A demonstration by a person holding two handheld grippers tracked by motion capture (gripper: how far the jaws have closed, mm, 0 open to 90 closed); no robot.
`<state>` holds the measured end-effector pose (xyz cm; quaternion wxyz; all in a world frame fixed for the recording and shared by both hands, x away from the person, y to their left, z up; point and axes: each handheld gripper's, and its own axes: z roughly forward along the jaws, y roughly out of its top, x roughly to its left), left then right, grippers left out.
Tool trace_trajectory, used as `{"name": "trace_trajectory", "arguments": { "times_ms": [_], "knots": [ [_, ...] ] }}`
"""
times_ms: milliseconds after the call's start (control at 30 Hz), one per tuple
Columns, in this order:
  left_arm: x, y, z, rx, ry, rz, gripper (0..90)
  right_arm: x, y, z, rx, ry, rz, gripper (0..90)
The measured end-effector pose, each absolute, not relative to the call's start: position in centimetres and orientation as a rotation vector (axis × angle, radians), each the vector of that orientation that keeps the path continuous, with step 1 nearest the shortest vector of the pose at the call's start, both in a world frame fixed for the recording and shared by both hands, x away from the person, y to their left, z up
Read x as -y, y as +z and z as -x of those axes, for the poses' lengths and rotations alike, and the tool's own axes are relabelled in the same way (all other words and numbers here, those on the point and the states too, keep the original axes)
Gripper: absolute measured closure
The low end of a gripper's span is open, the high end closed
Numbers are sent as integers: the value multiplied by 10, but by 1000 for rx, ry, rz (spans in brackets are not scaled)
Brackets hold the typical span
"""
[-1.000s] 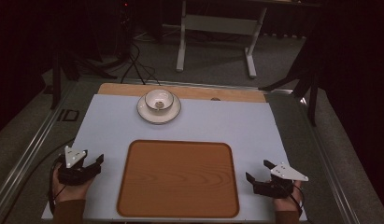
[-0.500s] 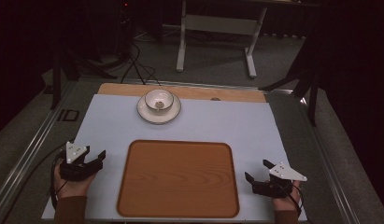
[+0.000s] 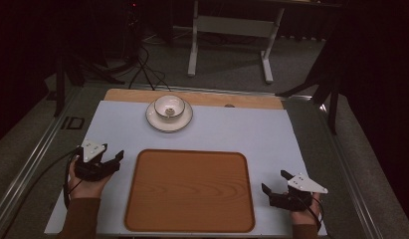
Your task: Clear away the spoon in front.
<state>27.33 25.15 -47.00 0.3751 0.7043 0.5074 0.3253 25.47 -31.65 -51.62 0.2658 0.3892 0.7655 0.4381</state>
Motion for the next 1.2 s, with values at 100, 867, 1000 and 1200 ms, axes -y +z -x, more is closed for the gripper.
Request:
{"name": "trace_trajectory", "arguments": {
  "times_ms": [100, 867, 1000, 1200],
  "knots": [
    [-247, -466, -279, -1283, 847, -1816, 398, 317, -516, -255, -2067, 1185, -1051, 125],
    [-230, -450, -307, -1240, 853, -1843, 400, 318, -515, -255, -2061, 1190, -1053, 126],
    [-228, -449, -310, -1241, 848, -1843, 400, 318, -515, -255, -2060, 1190, -1055, 126],
    [-222, -445, -315, -1227, 846, -1847, 399, 318, -516, -256, -2059, 1190, -1056, 126]
  ]
}}
